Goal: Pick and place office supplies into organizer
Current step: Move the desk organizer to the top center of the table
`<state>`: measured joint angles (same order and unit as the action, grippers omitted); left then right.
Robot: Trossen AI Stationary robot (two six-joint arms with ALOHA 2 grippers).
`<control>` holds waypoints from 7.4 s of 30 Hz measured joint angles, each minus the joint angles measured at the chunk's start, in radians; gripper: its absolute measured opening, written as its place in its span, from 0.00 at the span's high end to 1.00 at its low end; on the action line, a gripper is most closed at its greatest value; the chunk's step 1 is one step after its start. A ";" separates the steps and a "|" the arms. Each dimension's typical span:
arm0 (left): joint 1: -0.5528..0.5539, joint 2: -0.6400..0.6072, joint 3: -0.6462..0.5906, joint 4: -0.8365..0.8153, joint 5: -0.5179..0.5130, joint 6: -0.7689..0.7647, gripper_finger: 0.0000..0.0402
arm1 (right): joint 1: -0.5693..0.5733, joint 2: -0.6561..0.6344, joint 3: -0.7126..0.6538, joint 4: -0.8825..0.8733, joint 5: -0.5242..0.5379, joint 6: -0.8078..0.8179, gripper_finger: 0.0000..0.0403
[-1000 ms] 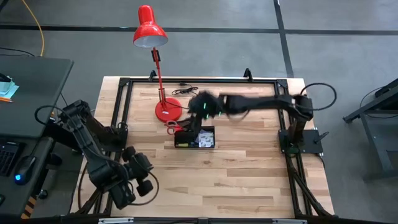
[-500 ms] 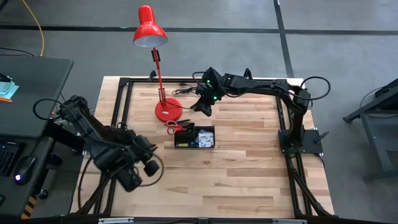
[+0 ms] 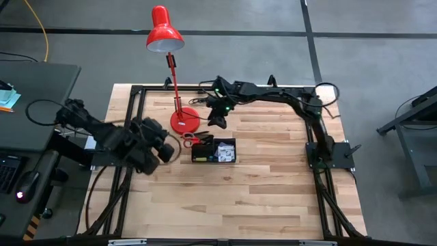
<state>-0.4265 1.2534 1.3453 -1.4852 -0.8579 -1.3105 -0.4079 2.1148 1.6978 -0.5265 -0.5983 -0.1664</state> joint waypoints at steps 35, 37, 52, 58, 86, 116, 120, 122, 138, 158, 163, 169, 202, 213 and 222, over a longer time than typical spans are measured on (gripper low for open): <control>0.080 -0.230 0.000 -0.039 0.196 0.124 0.91 | 0.108 0.288 0.285 -0.143 0.256 -0.208 0.50; 0.080 -0.228 0.000 -0.033 0.197 0.129 0.91 | 0.113 0.288 0.285 -0.137 0.262 -0.198 0.51; 0.080 -0.229 0.000 -0.025 0.224 0.159 0.91 | 0.034 0.280 0.340 -0.153 0.161 -0.101 0.56; 0.080 -0.229 0.000 -0.024 0.227 0.163 0.91 | 0.022 0.279 0.382 -0.196 0.154 -0.170 0.60; 0.080 -0.228 0.000 0.022 0.226 0.189 0.91 | -0.035 0.201 0.382 -0.484 0.219 -0.350 0.70; 0.079 -0.218 0.000 0.029 0.223 0.227 0.91 | 0.099 0.133 0.232 -0.564 0.195 -0.253 0.70; 0.079 -0.211 0.000 0.029 0.223 0.233 0.91 | 0.123 0.130 0.210 -0.529 0.204 -0.251 0.70; 0.080 -0.207 0.000 0.029 0.223 0.233 0.91 | 0.127 0.130 0.195 -0.510 0.207 -0.234 0.70; 0.080 -0.195 0.000 0.027 0.230 0.238 0.91 | 0.122 0.130 0.162 -0.463 0.280 -0.218 0.83; 0.080 -0.195 0.000 0.046 0.219 0.241 0.91 | 0.093 0.130 0.164 -0.575 0.276 -0.242 0.99; 0.079 -0.195 0.000 0.050 0.219 0.240 0.91 | 0.069 0.130 0.164 -0.614 0.276 -0.242 1.00; 0.080 -0.195 0.000 0.075 0.219 0.240 0.91 | 0.022 0.129 0.164 -0.626 0.303 -0.237 1.00; 0.079 -0.195 0.000 0.106 0.165 0.240 0.91 | -0.110 -0.262 -0.333 -0.417 0.493 -0.314 1.00; 0.079 -0.171 0.000 0.133 0.167 0.241 0.91 | -0.110 -0.262 -0.374 -0.405 0.492 -0.329 0.99; 0.079 -0.155 0.000 0.132 0.178 0.241 0.91 | -0.120 -0.262 -0.374 -0.409 0.465 -0.336 0.77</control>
<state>-0.3470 1.0983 1.3453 -1.3533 -0.6803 -1.0699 -0.5284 1.8530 1.3243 -0.9357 -0.1337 -0.5027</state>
